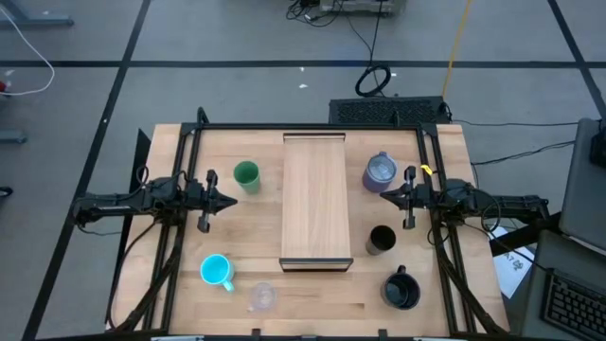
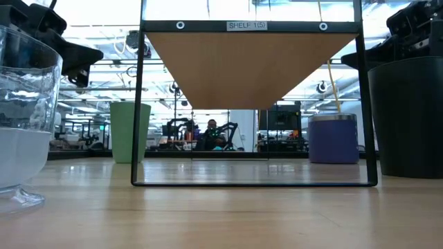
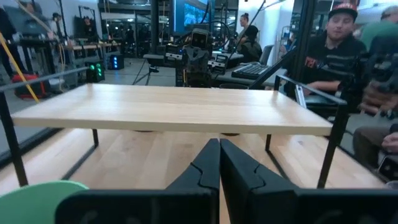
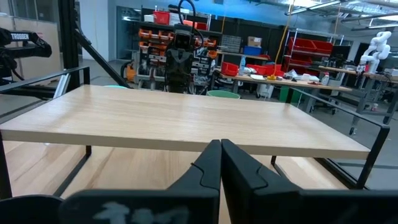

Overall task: Stack small to large cups/mugs on shelf
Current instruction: Put the green cup on the shelf

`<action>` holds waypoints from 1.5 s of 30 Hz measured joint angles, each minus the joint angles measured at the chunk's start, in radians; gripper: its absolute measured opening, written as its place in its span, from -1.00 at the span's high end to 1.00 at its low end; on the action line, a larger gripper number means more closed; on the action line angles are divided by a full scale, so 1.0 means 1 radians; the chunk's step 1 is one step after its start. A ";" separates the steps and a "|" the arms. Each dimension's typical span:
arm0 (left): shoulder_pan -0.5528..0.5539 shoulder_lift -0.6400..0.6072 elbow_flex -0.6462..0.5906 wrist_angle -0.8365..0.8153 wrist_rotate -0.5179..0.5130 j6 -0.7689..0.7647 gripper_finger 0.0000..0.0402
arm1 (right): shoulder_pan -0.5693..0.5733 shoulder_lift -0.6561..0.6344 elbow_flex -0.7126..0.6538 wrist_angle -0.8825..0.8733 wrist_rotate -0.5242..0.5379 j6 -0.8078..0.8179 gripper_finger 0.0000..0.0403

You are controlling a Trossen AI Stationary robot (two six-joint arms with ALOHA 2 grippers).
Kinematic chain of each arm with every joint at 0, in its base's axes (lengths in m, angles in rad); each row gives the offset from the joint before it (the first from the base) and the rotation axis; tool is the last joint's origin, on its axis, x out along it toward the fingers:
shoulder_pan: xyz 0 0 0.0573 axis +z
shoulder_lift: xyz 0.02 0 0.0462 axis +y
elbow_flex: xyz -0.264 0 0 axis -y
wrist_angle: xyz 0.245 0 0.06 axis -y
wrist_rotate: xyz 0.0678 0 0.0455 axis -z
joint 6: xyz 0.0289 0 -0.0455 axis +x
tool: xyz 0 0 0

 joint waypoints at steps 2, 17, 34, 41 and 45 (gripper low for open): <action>0.000 0.000 0.000 0.001 -0.001 -0.032 0.98 | 0.000 0.000 0.000 0.002 0.000 0.000 1.00; 0.000 0.047 0.245 -0.164 -0.026 -0.016 0.99 | 0.000 0.000 0.000 0.003 0.000 0.000 1.00; 0.000 0.501 1.002 -0.668 -0.025 0.090 1.00 | 0.000 0.000 0.000 0.011 0.000 0.032 1.00; 0.000 0.706 1.322 -0.907 -0.025 0.160 0.98 | 0.000 0.000 0.000 0.011 0.000 0.101 1.00; 0.000 0.808 1.479 -1.032 -0.024 0.163 0.99 | 0.000 0.000 0.000 0.011 0.000 0.141 1.00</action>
